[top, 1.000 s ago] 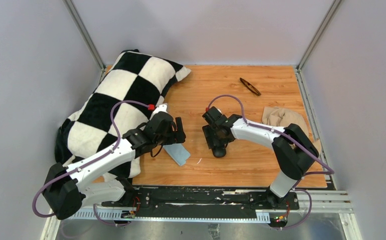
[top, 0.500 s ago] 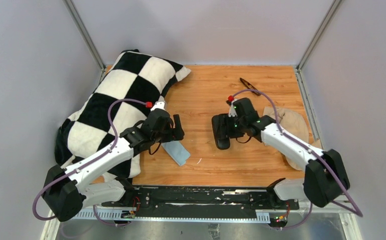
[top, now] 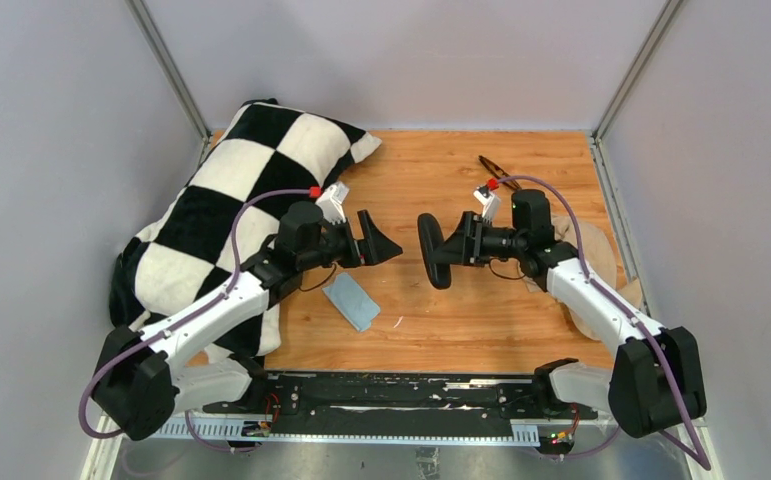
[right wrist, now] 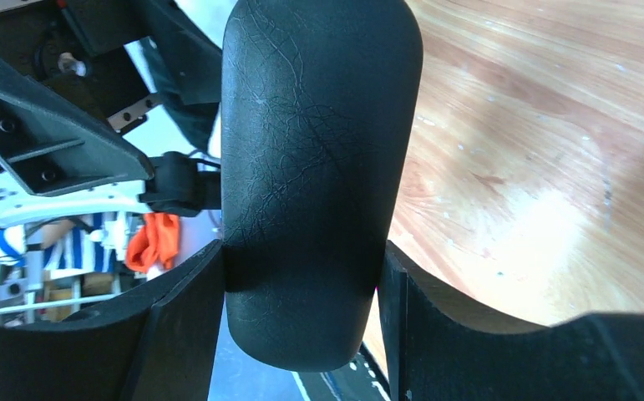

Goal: Organize the sunglasses
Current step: Open the sunglasses case at the center of the board.

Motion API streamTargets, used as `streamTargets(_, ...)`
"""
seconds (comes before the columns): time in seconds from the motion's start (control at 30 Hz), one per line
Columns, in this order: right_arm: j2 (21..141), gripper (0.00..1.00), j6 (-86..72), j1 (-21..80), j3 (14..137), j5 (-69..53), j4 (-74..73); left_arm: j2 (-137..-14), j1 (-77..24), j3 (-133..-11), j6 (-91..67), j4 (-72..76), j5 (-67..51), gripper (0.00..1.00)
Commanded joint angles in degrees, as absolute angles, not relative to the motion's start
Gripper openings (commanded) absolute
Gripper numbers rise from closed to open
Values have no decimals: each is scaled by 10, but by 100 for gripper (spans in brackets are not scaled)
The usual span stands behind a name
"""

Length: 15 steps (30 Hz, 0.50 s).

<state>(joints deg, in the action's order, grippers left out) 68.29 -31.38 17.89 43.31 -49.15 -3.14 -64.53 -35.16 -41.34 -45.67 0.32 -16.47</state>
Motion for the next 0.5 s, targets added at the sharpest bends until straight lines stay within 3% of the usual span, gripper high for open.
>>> streamTargets(0.0,672,38,-389,162,425,-603,76,-668,-338,-437,-478,110,-280,100)
streamTargets(0.17,679,40,-460,162,422,-646,151,-711,-320,-420,-567,229,-362,100)
streamTargets(0.47,694,36,-542,162,404,-672,255,-756,-313,-410,-662,383,-389,100)
